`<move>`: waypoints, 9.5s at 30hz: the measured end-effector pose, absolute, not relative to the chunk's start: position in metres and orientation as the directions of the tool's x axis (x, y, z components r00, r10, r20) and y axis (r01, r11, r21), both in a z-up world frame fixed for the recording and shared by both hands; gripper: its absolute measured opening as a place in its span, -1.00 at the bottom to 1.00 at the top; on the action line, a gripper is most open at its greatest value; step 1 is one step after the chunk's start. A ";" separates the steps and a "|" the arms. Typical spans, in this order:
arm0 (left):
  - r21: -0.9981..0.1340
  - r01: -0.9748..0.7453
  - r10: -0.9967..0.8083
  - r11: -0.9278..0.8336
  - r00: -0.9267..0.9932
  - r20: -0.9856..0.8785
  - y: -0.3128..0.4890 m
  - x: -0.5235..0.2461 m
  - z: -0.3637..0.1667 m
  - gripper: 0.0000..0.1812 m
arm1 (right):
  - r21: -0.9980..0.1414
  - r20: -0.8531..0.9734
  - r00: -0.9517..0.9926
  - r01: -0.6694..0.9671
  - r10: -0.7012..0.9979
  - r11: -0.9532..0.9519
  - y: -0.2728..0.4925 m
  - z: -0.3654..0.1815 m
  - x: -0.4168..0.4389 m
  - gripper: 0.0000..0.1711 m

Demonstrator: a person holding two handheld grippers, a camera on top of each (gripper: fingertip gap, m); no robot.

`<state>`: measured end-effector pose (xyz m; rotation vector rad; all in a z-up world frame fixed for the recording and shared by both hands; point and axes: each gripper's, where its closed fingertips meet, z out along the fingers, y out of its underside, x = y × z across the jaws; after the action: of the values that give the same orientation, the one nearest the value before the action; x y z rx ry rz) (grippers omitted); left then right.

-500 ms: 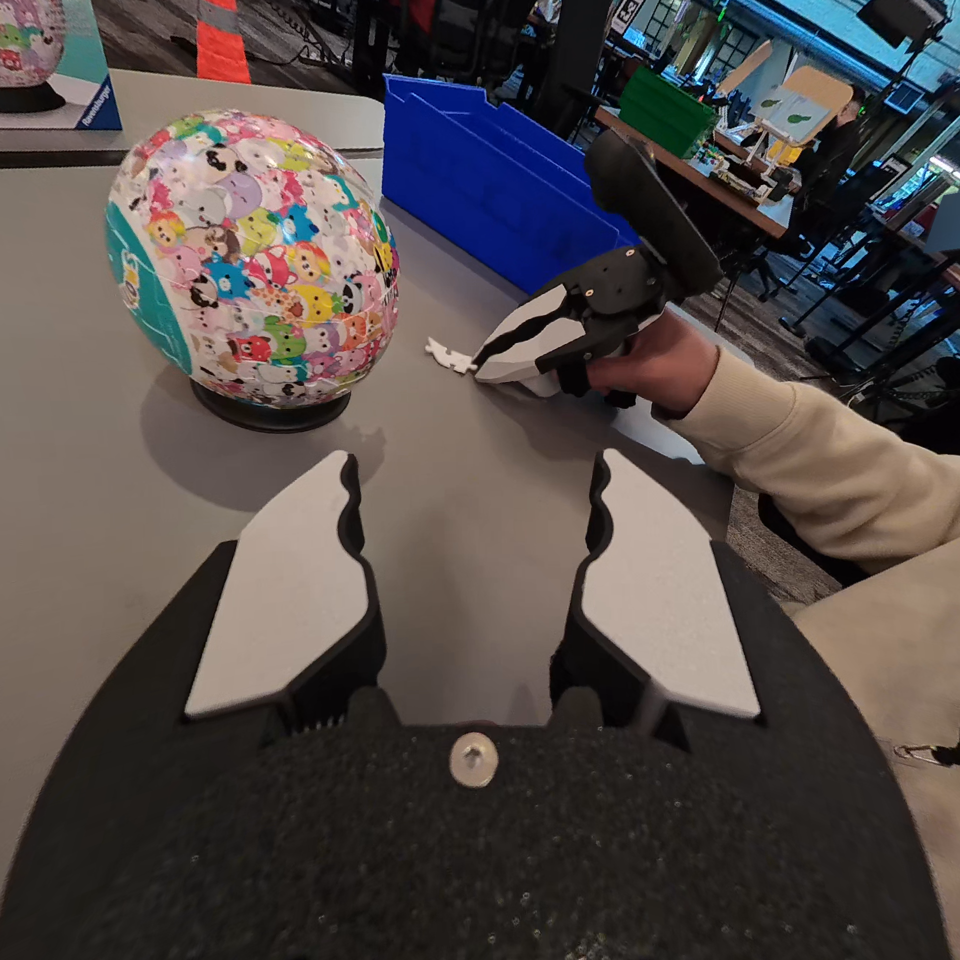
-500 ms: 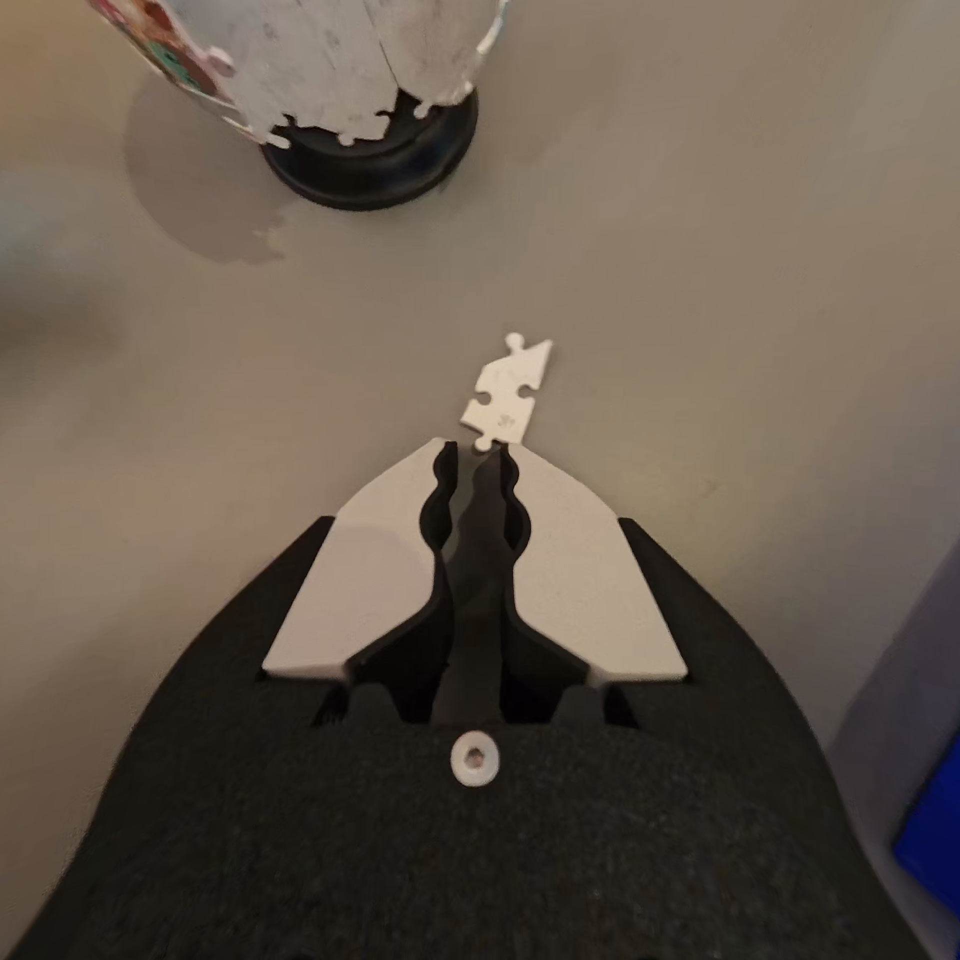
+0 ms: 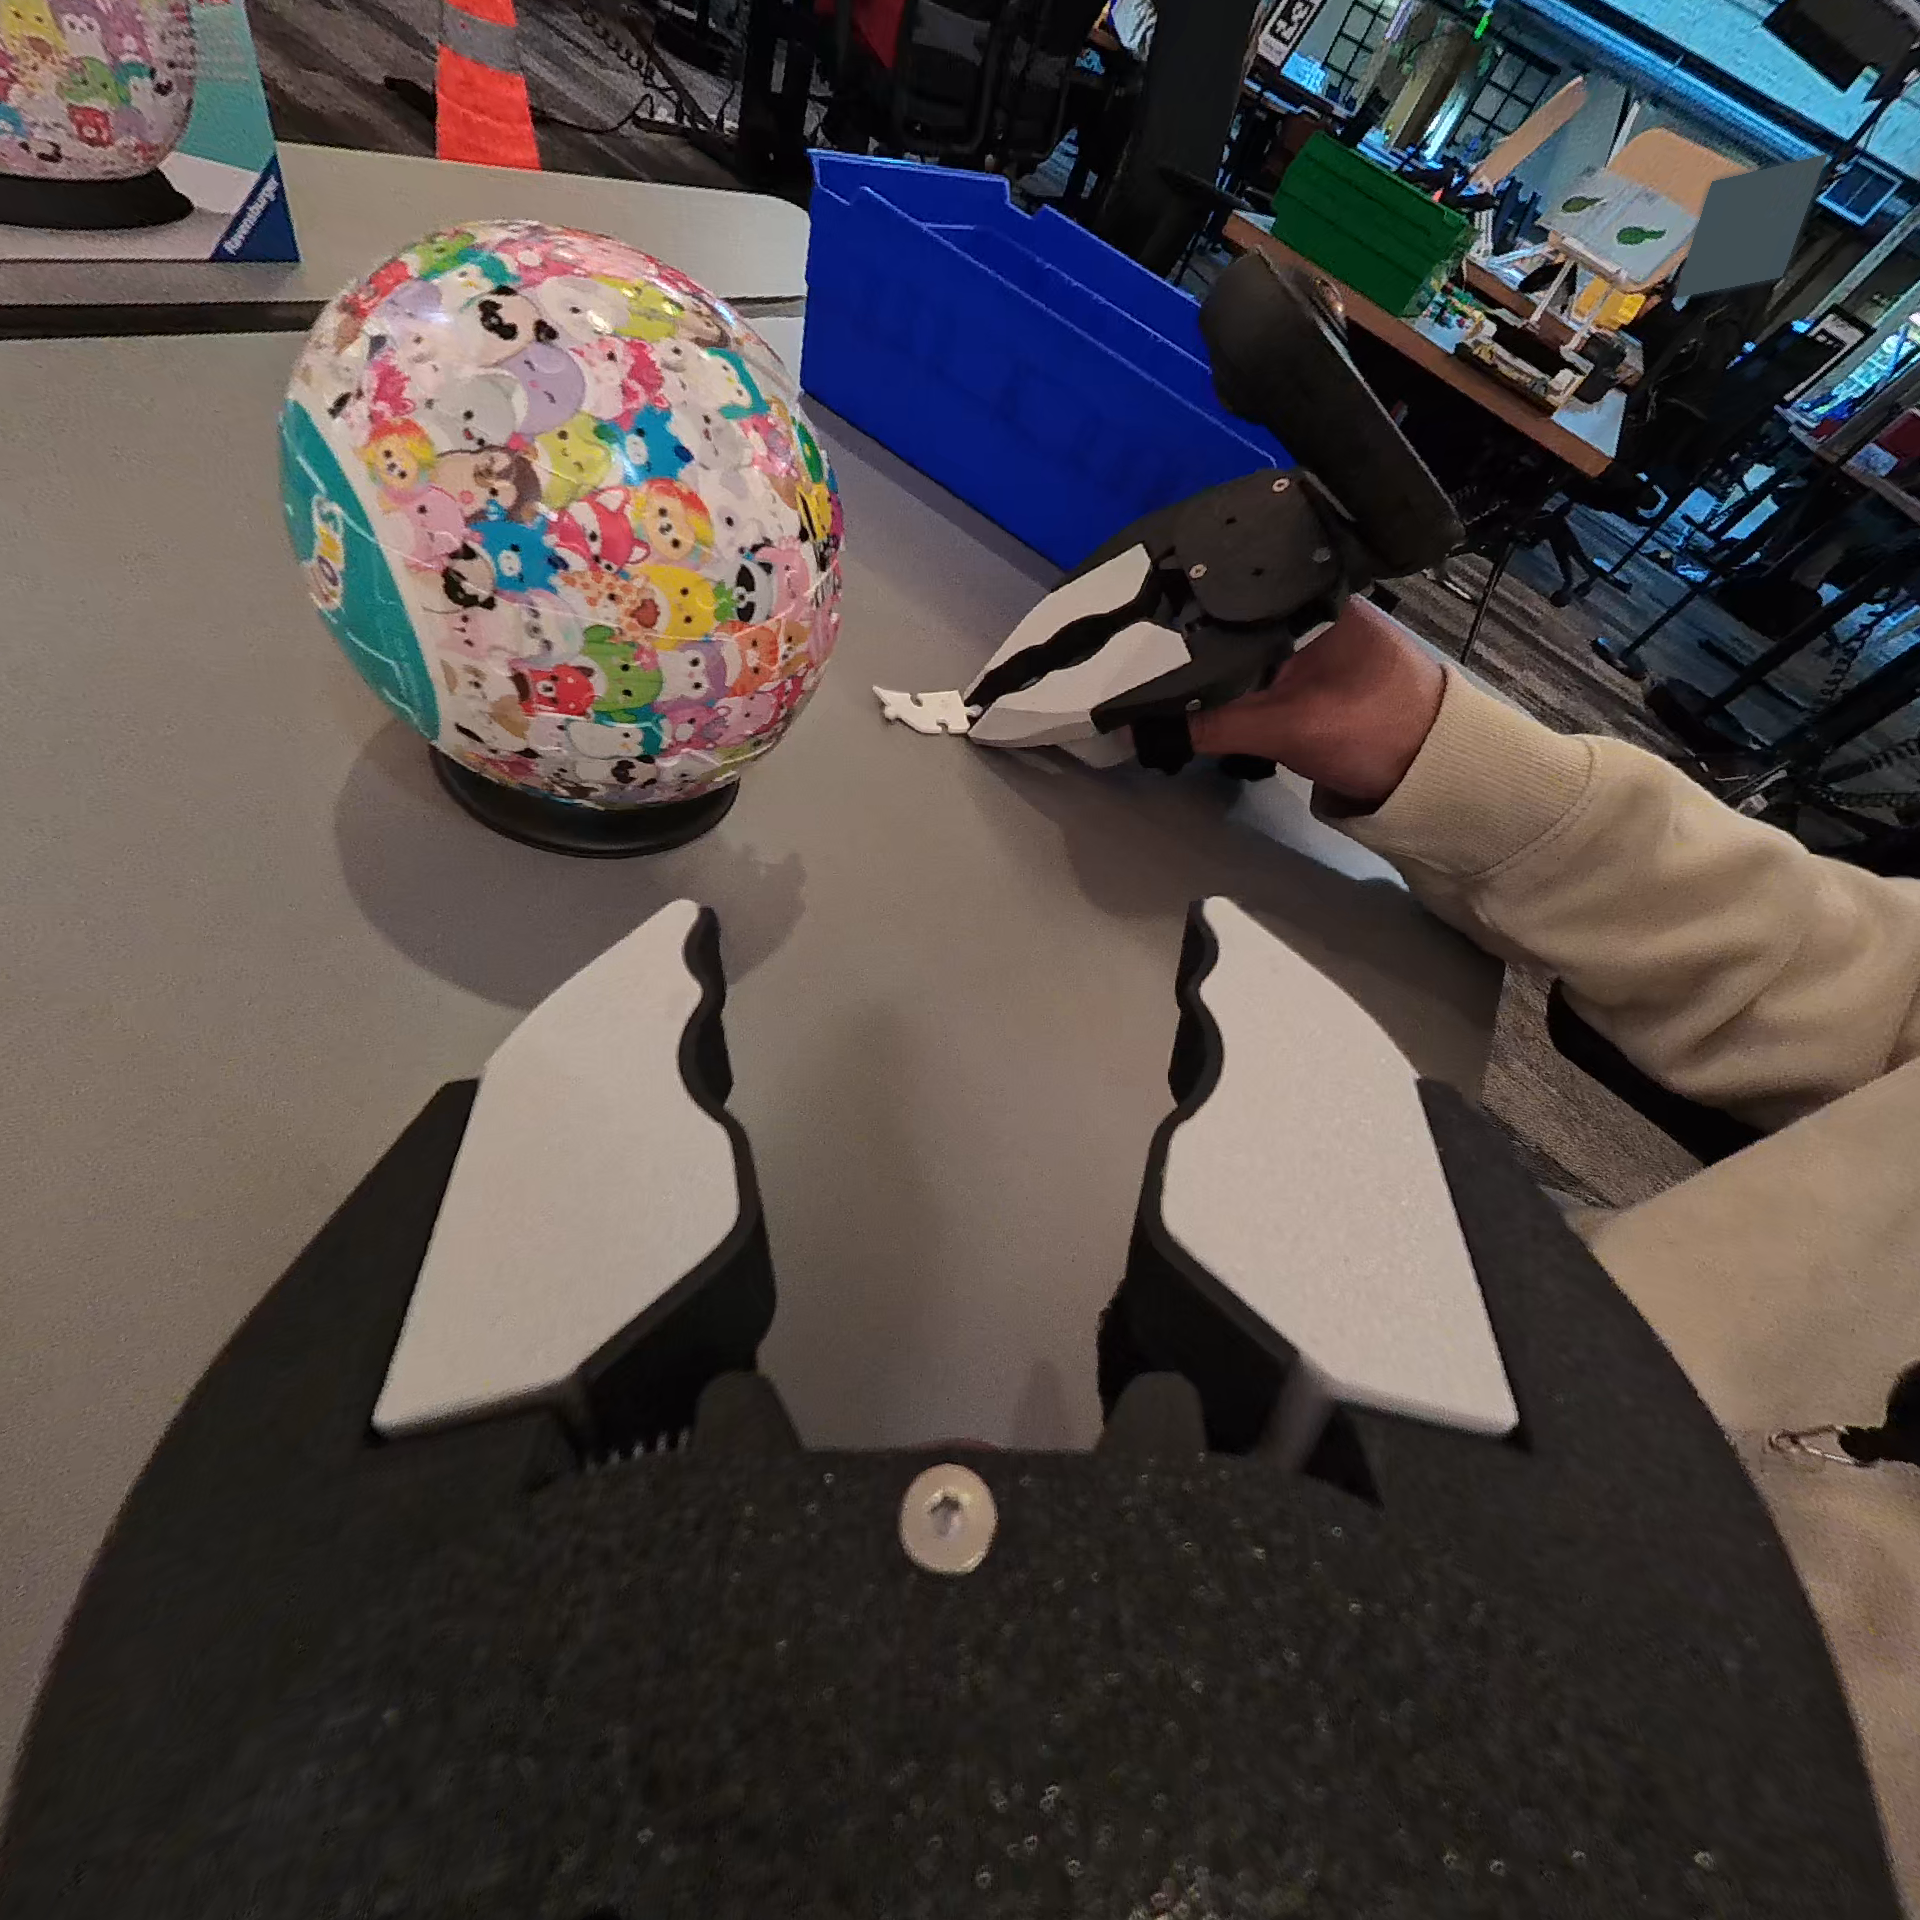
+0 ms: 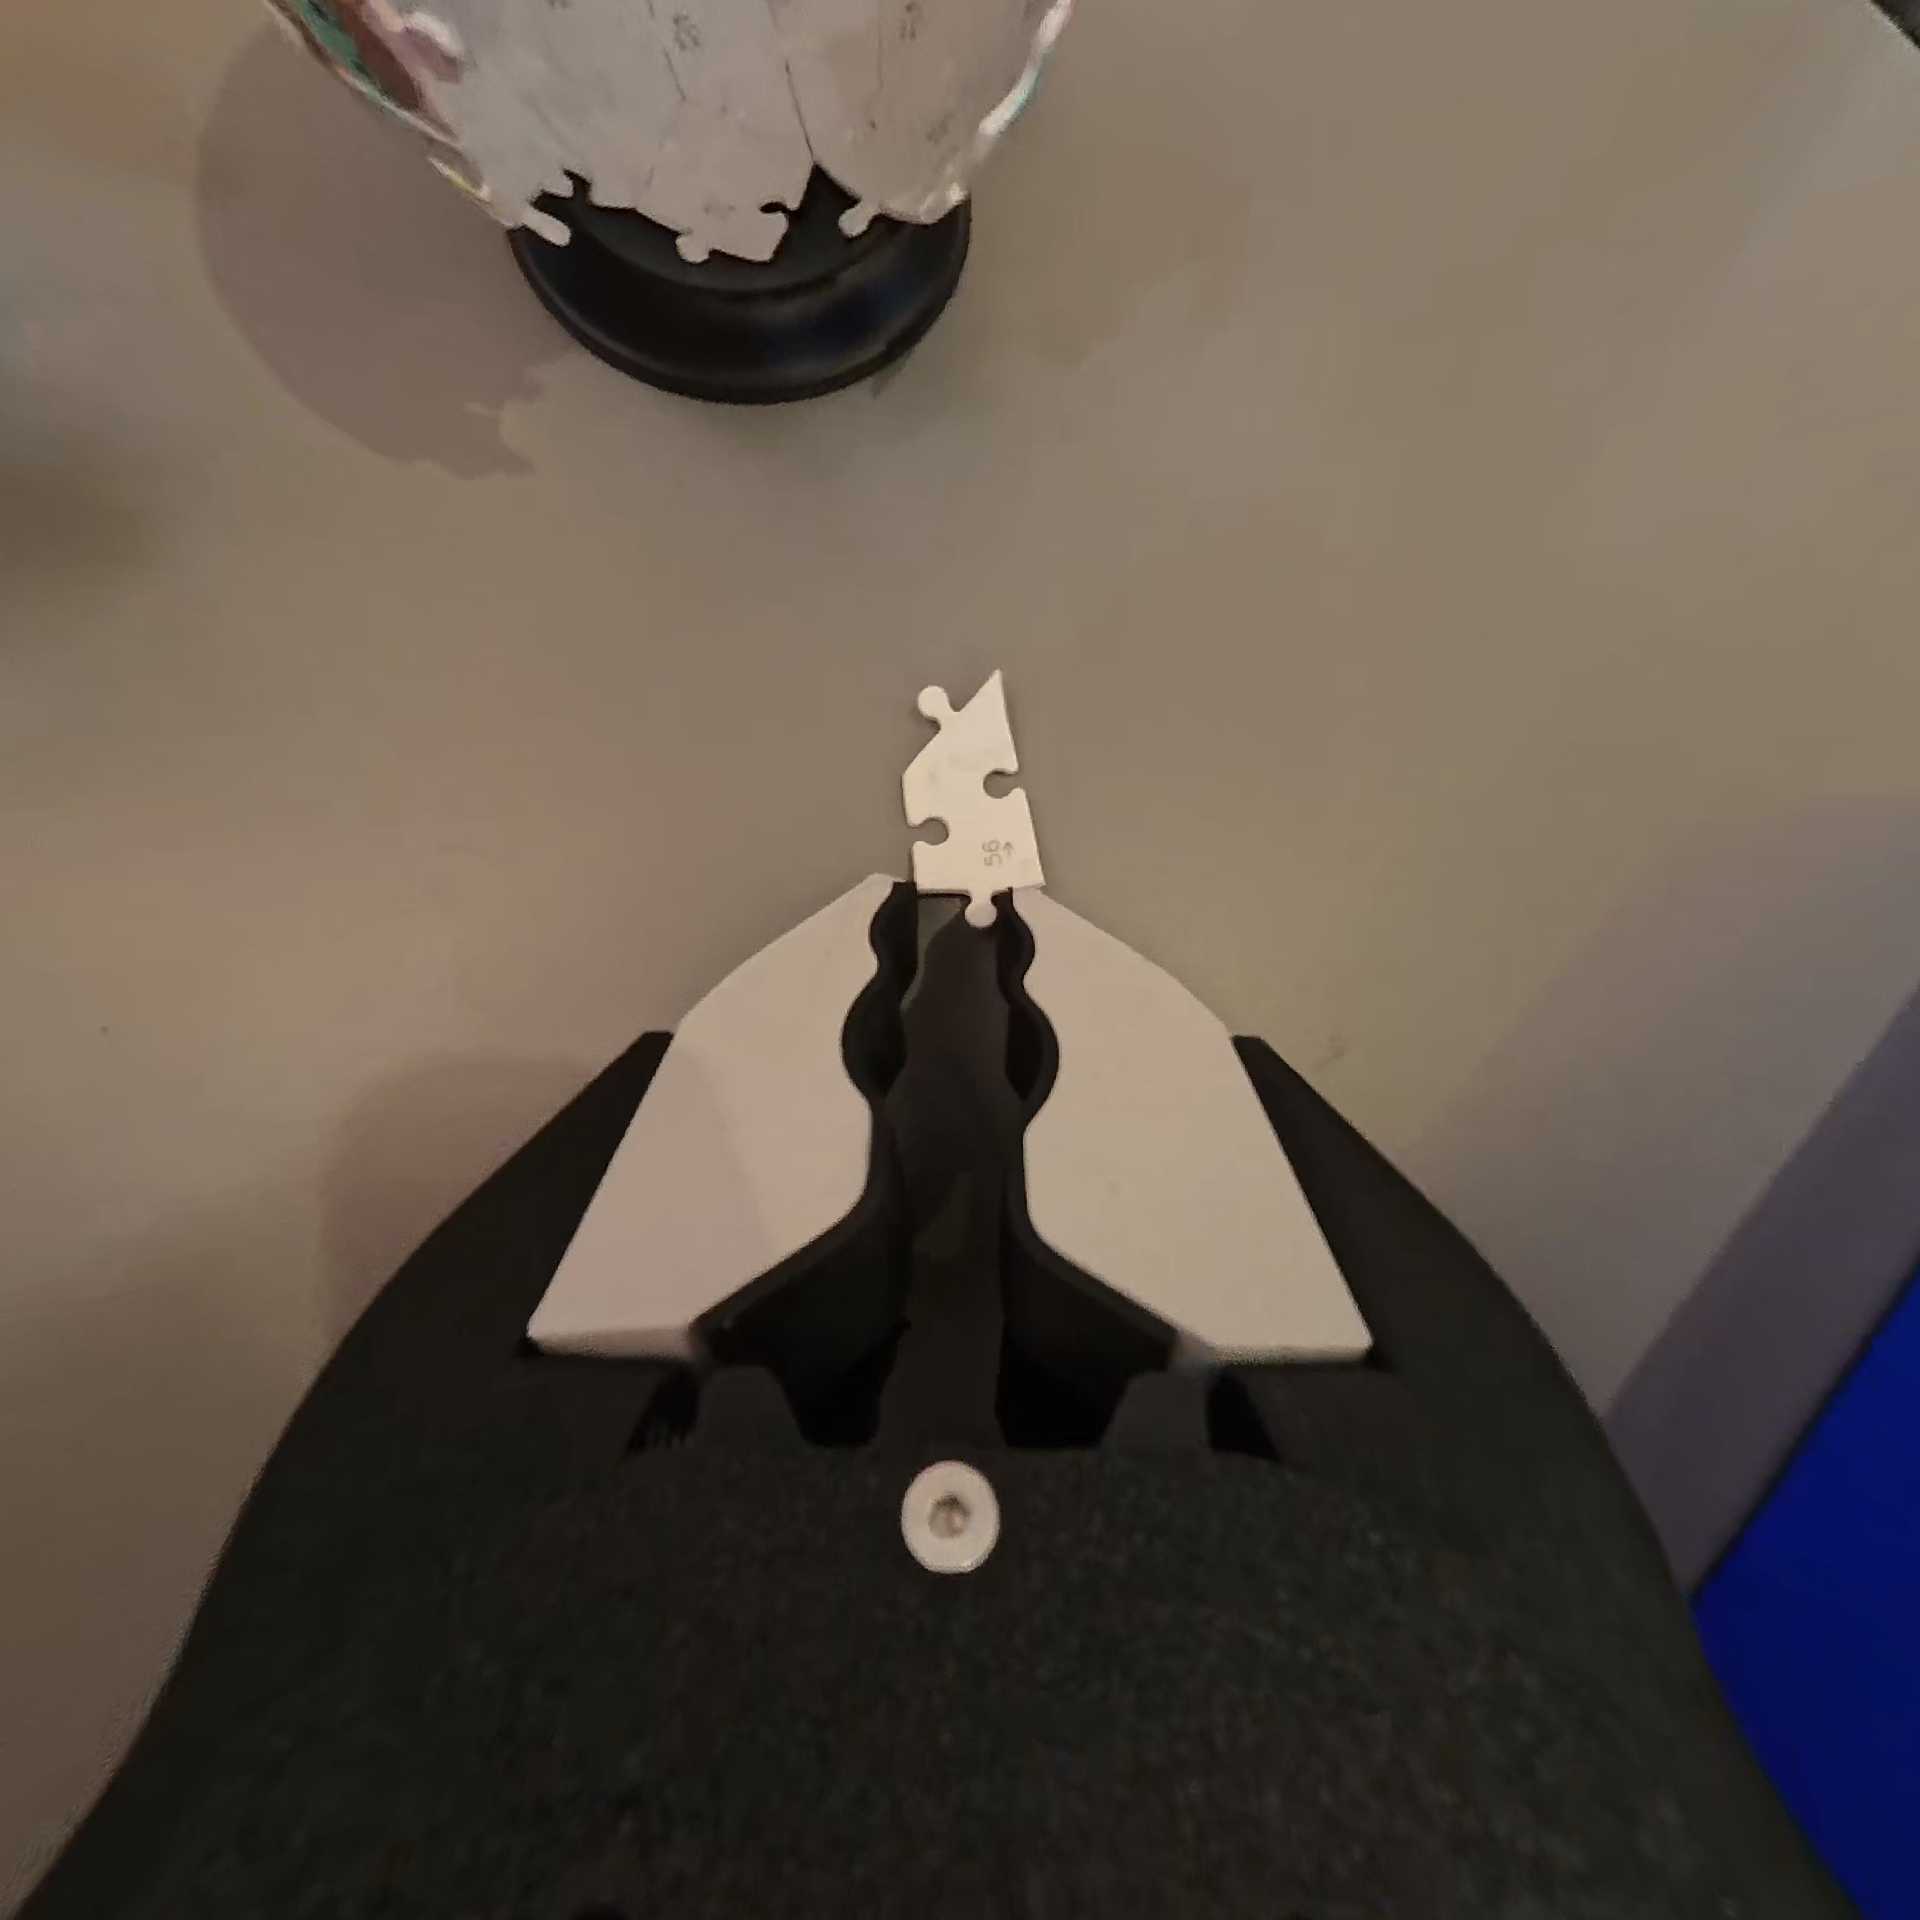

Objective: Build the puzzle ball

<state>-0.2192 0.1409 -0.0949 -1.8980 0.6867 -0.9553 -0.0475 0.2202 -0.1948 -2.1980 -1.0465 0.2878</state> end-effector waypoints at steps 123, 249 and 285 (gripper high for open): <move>-0.818 -0.133 -0.647 -0.560 0.687 0.330 0.198 -0.259 -0.078 -0.10 | -0.401 0.382 0.235 0.913 0.894 -0.069 0.274 -0.176 -0.131 -0.94; -0.927 -0.204 -0.778 -0.314 0.615 0.128 0.016 -0.198 -0.080 -0.14 | -0.649 0.365 0.335 0.761 0.869 -0.021 0.291 -0.185 -0.169 -1.00; -0.927 -0.194 -0.766 -0.321 0.628 0.134 0.017 -0.210 -0.081 -0.13 | -0.643 0.366 0.285 0.765 0.886 0.020 0.284 -0.186 -0.163 -1.00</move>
<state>-0.2101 0.0166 -0.0809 -1.8423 0.7695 -0.7108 -0.1632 0.2837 -0.1862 -1.7625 -1.5025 0.1918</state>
